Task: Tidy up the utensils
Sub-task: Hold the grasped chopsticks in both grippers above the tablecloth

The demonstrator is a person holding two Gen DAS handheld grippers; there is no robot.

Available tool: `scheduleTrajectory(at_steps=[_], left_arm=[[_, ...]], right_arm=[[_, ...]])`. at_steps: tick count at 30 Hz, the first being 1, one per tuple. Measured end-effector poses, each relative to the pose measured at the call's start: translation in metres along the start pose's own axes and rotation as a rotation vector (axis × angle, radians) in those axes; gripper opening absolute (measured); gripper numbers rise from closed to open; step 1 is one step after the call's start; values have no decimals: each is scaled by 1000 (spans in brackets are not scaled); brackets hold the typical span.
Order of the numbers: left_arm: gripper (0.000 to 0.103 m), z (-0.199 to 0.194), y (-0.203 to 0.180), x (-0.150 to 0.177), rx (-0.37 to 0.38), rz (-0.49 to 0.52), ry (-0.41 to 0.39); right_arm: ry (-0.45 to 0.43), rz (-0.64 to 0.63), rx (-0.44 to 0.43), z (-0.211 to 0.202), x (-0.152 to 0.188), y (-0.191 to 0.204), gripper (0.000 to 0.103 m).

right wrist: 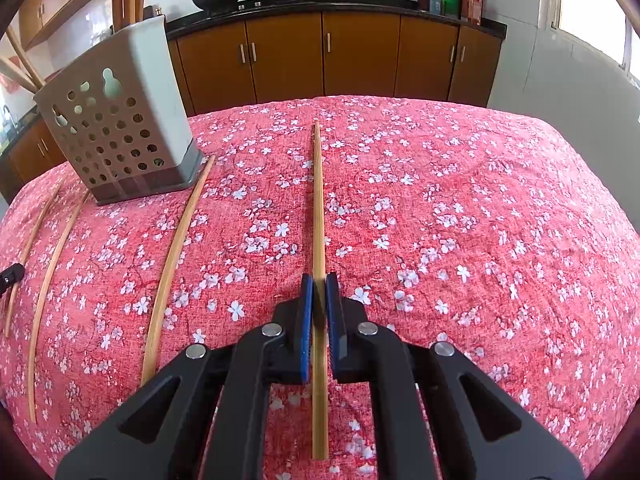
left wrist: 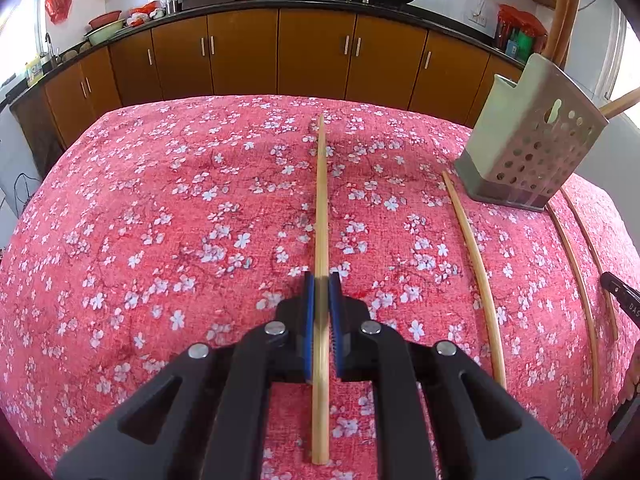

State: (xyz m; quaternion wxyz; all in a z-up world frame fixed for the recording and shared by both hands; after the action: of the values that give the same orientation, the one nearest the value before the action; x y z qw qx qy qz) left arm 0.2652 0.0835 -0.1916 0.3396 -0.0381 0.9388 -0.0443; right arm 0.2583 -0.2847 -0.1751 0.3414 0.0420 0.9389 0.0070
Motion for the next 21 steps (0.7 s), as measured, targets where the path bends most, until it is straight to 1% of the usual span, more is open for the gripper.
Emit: scheduleTrajectory(at_steps=[21], left_arm=[[11,1,2,-3,-1,-2,1]], right_arm=[[0,1,-1,0,1,0,8]])
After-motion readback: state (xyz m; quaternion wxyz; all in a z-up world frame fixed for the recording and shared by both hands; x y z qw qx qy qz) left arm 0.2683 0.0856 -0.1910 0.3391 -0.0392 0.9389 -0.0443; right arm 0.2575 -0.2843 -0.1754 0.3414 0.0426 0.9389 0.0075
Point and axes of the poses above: each gripper's, at about its wrist camera, not at the fingertips, and z roughly the way its jaws point, y to its left, x to its underside, the point moved 10 cm from there along z, roughly the way its jaws point, and after that the axes turned 2 degrees about x, right-handed, at the moved point
